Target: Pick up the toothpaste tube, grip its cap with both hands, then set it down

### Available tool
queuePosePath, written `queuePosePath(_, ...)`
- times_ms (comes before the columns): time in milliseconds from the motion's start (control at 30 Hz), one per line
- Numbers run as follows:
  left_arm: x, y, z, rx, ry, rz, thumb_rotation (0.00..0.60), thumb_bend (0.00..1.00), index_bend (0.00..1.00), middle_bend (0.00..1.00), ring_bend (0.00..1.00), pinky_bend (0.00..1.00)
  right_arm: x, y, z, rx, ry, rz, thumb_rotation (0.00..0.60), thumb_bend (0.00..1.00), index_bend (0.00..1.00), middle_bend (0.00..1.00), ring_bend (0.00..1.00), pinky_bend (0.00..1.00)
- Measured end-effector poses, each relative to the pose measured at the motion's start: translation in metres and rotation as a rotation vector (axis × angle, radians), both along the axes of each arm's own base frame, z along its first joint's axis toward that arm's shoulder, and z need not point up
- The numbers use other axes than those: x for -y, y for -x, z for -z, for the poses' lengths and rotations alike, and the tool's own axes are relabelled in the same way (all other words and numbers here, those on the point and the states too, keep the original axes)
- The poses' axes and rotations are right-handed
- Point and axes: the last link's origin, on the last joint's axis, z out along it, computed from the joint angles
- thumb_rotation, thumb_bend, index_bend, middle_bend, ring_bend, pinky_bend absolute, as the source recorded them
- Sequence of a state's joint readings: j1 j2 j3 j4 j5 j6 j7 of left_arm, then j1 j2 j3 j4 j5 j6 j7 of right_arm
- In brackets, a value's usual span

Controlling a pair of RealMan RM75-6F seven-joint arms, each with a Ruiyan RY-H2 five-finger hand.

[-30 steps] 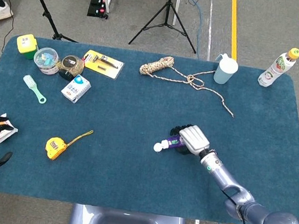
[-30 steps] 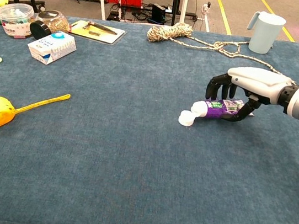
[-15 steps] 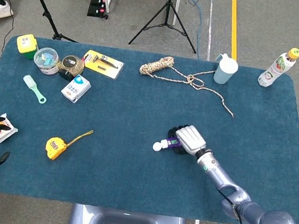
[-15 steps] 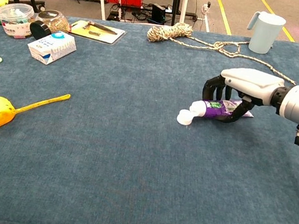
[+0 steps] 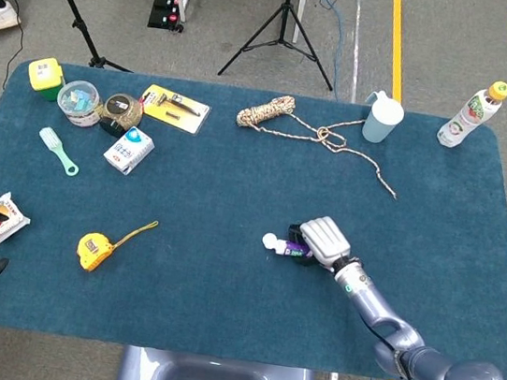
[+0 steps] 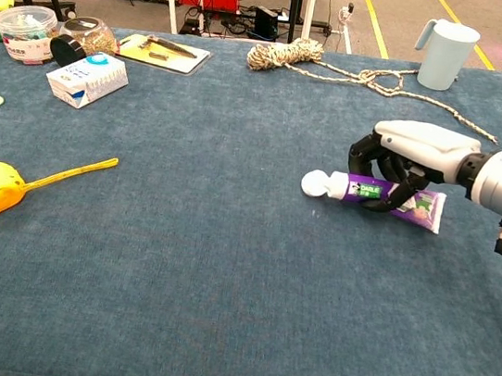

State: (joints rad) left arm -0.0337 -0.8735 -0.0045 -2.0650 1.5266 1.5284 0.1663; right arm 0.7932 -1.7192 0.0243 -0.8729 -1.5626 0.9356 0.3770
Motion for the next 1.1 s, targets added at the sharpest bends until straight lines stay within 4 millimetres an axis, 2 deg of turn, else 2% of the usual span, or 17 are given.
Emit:
queuePosePath(367, -0.004, -0.007, 0.003, 0.007, 0.018, 0.036, 0.600, 0.24, 0.28, 0.20, 0.15, 0.25, -0.011, 0.009, -0.021, 0.100, 0.023, 0.072, 0.600, 0.35, 0.73, 0.82, 0.91, 0.87)
queuePosePath(567, -0.012, -0.018, 0.009, 0.010, 0.044, 0.082, 0.600, 0.24, 0.28, 0.23, 0.17, 0.25, -0.020, 0.009, -0.032, 0.145, 0.047, 0.087, 0.600, 0.35, 0.76, 0.86, 0.99, 0.97)
queuePosePath(833, -0.028, -0.043, 0.026, -0.002, 0.129, 0.182, 0.600, 0.24, 0.28, 0.23, 0.18, 0.25, -0.036, 0.005, -0.047, 0.167, 0.070, 0.098, 0.600, 0.35, 0.76, 0.87, 1.00, 0.98)
queuePosePath(1100, -0.053, -0.080, 0.055, -0.030, 0.255, 0.334, 0.600, 0.24, 0.28, 0.23, 0.18, 0.25, -0.060, -0.016, -0.058, 0.206, 0.070, 0.098, 0.600, 0.35, 0.77, 0.87, 1.00, 0.99)
